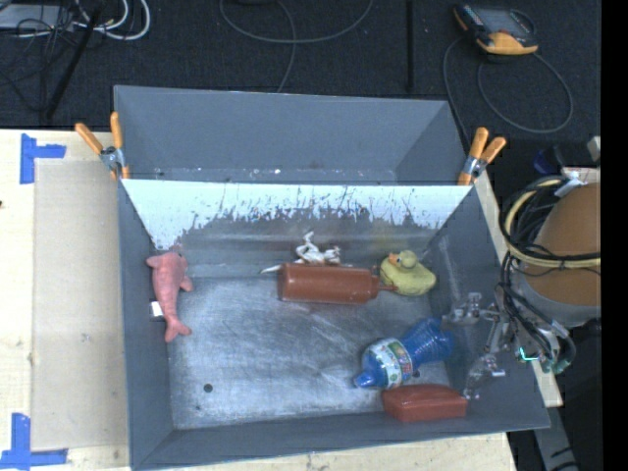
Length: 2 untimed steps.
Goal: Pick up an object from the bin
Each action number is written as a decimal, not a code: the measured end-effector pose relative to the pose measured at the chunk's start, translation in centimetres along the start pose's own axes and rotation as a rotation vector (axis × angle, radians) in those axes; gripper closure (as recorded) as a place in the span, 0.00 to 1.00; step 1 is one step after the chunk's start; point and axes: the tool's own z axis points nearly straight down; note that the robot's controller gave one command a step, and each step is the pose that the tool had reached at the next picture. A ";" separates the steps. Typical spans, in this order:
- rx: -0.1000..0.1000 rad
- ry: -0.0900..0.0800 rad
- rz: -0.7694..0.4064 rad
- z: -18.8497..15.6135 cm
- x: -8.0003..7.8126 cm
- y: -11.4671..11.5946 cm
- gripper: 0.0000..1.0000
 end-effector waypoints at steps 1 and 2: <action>0.002 -0.007 -0.003 -0.3 -0.2 0.0 0.00; 0.015 -0.041 -0.180 3.5 -2.0 0.6 0.00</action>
Offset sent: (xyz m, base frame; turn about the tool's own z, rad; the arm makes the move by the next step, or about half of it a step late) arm 0.0220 0.0150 -0.0904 -0.3518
